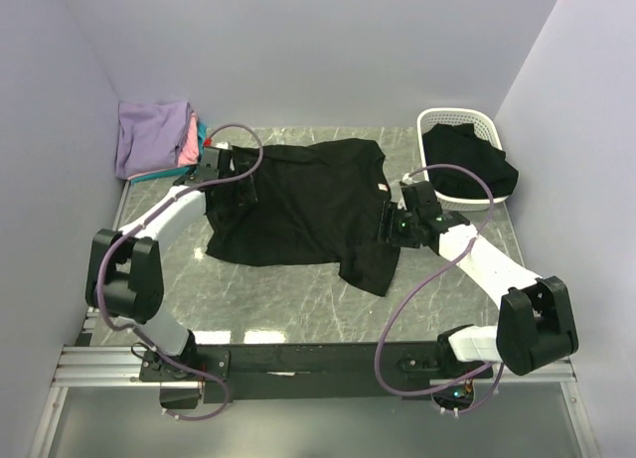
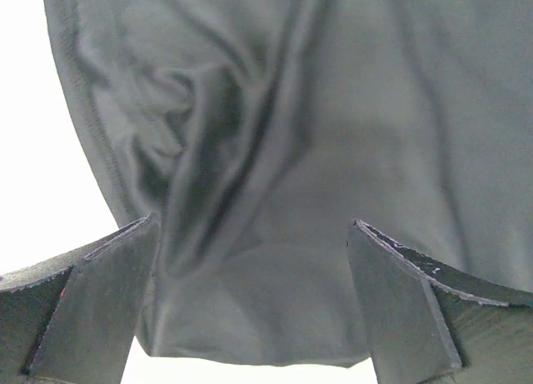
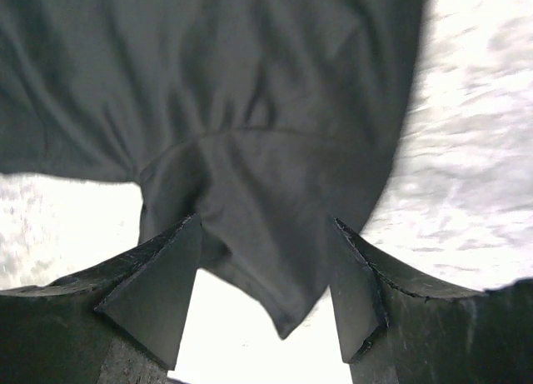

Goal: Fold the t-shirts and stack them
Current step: Flatten the tshirt out

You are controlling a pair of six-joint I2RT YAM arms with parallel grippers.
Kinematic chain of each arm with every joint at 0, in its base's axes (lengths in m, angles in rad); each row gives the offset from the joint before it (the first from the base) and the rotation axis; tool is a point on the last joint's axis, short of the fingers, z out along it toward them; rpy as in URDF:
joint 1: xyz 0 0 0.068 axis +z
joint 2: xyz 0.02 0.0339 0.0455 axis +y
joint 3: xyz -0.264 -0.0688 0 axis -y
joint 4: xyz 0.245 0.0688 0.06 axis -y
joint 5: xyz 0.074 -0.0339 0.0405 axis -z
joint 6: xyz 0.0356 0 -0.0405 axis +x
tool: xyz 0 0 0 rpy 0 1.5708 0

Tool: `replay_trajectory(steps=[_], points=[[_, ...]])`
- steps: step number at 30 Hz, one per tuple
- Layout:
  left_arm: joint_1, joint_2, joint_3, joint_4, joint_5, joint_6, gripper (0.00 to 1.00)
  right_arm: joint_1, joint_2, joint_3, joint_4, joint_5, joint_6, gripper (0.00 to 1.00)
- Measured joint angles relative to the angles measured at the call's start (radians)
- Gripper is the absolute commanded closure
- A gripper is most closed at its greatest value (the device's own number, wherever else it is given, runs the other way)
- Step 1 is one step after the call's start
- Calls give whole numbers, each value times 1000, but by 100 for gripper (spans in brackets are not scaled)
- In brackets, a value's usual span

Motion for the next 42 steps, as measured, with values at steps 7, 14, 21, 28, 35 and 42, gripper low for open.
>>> replay_trajectory(steps=[7, 14, 21, 28, 35, 42], points=[[61, 146, 39, 1, -14, -42, 1, 55, 2, -11, 15, -15, -2, 34], [95, 275, 104, 0, 16, -43, 3, 61, 22, -11, 27, -14, 0, 44], [98, 282, 103, 0, 11, -56, 99, 63, 24, -45, 33, -21, 13, 73], [99, 264, 103, -53, -85, -53, 45, 66, 24, -75, 25, -21, 25, 61], [101, 147, 91, -118, -244, -89, 0, 68, -55, -170, -2, 10, 79, 43], [103, 25, -40, -108, -200, -121, 1, 68, -230, -244, -37, 53, 170, 42]])
